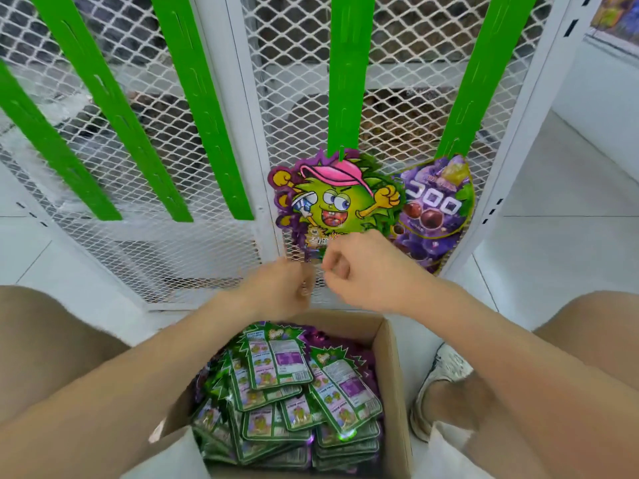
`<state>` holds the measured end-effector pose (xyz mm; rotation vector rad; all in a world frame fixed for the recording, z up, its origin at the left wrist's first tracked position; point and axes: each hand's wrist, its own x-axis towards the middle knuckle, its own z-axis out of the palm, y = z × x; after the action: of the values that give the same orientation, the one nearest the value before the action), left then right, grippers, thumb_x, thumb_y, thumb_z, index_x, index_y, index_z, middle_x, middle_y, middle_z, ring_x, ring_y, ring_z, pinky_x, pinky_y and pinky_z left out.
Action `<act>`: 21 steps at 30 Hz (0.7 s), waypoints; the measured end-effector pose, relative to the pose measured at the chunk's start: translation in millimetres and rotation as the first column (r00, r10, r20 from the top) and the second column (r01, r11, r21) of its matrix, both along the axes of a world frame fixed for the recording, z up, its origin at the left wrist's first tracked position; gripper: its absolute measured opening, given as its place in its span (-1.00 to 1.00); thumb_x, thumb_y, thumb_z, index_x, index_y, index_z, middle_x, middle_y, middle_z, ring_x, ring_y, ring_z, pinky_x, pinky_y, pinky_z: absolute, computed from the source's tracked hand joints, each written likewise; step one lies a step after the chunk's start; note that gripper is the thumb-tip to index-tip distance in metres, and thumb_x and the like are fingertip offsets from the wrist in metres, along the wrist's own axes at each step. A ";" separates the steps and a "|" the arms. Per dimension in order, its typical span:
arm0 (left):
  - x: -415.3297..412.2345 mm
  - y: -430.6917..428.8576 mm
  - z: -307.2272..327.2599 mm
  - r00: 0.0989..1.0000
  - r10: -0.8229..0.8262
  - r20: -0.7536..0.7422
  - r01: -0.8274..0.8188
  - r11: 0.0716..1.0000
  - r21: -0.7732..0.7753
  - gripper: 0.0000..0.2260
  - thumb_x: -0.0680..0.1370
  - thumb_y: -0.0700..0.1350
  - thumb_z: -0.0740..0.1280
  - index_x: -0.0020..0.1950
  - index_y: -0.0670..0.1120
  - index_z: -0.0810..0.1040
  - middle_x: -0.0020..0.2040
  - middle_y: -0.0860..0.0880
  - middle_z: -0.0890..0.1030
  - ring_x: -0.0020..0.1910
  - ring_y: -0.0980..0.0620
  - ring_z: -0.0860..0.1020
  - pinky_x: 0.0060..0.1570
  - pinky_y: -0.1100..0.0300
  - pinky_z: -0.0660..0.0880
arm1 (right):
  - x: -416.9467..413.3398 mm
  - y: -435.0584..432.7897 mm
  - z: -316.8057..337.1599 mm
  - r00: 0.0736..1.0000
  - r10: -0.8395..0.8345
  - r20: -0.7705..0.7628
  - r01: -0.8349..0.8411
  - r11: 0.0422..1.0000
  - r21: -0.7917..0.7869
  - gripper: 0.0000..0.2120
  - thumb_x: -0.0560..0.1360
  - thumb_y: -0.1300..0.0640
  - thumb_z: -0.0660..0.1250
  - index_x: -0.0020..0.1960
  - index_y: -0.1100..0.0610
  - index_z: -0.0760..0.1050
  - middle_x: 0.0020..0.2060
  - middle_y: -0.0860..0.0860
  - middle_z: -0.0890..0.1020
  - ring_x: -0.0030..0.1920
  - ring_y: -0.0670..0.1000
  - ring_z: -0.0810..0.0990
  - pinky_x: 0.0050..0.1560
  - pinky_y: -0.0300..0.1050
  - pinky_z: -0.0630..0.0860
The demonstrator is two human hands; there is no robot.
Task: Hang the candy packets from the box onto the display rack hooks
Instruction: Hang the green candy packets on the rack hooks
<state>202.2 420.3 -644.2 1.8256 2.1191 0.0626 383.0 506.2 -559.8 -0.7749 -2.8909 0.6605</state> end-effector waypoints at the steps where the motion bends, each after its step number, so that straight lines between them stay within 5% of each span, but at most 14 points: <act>1: -0.8 -7.0 -20.2 0.999 -0.050 -0.013 0.046 0.977 -0.206 -0.83 0.56 0.07 0.38 0.04 -0.01 0.58 -0.05 -0.04 0.70 -0.07 -0.11 0.66 0.00 -0.09 0.66 | -0.2 -7.2 -9.1 0.986 0.084 0.142 -0.086 0.996 0.009 -0.89 0.55 0.03 0.37 0.03 0.01 0.63 -0.18 -0.04 0.67 -0.03 0.05 0.65 0.02 -0.02 0.60; 4: -0.1 -34.1 -80.1 0.994 -0.108 -0.024 0.078 0.837 -0.542 -0.47 0.60 0.26 0.36 0.36 -0.13 0.54 0.28 -0.13 0.63 0.22 -0.17 0.61 0.22 -0.10 0.59 | -0.1 -19.6 -32.1 0.863 0.277 0.423 -0.309 0.951 0.008 -0.79 0.61 0.00 0.31 0.16 0.07 0.59 -0.02 0.07 0.63 0.13 0.12 0.56 0.08 0.09 0.59; 8: 13.4 -69.4 -127.9 0.991 -0.120 -0.057 0.065 0.811 -0.582 -0.27 0.53 0.36 0.38 0.48 -0.13 0.38 0.38 -0.12 0.51 0.31 -0.21 0.55 0.20 -0.10 0.56 | -0.4 -22.1 -50.0 0.770 0.304 0.561 -0.385 0.923 0.027 -0.84 0.63 0.04 0.28 0.06 0.14 0.51 -0.18 0.06 0.46 -0.05 0.20 0.61 -0.03 0.09 0.63; 11: 22.0 -72.5 -133.5 0.990 -0.133 -0.055 0.084 0.844 -0.529 -0.41 0.54 0.25 0.44 0.38 -0.12 0.44 0.23 -0.14 0.60 0.17 -0.22 0.61 0.06 -0.08 0.61 | -3.5 -17.6 -54.9 0.743 0.295 0.601 -0.397 0.917 0.040 -0.88 0.64 0.05 0.25 0.05 0.11 0.44 -0.25 0.01 0.30 -0.02 0.24 0.62 -0.02 0.10 0.63; 15: 17.7 -62.6 -111.2 0.987 -0.141 0.072 0.158 0.876 -0.456 -0.67 0.59 0.12 0.31 0.30 0.03 0.54 0.12 -0.08 0.67 0.04 -0.17 0.65 0.05 -0.06 0.64 | -8.9 -12.8 -55.9 0.757 0.264 0.597 -0.348 0.937 0.026 -0.79 0.69 0.01 0.22 0.19 0.15 0.45 -0.05 0.13 0.41 0.10 0.24 0.59 -0.05 0.00 0.49; 19: 8.7 -42.8 -64.6 0.968 -0.101 0.229 0.130 0.985 -0.111 -0.86 0.67 -0.10 0.24 0.08 0.06 0.58 -0.07 -0.04 0.69 -0.19 -0.03 0.58 -0.10 0.04 0.56 | -8.9 5.6 -56.5 0.809 0.145 0.570 -0.234 0.968 0.087 -0.87 0.58 0.19 0.30 0.11 0.14 0.41 0.13 0.23 0.54 0.15 0.27 0.60 0.05 0.09 0.60; 21: 2.6 -34.0 -38.3 0.949 -0.052 0.311 0.040 0.998 0.044 -0.85 0.69 -0.14 0.27 -0.03 0.04 0.55 -0.17 -0.02 0.64 -0.20 -0.04 0.57 -0.11 0.00 0.54 | -4.5 19.7 -50.6 0.844 0.080 0.531 -0.127 0.991 0.052 -0.61 0.46 0.23 0.39 0.26 0.17 0.41 0.19 0.20 0.54 0.17 0.25 0.59 0.08 0.09 0.61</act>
<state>204.8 386.3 -682.5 1.7514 1.8651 0.3584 378.5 525.8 -610.4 -0.9165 -3.4521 0.3651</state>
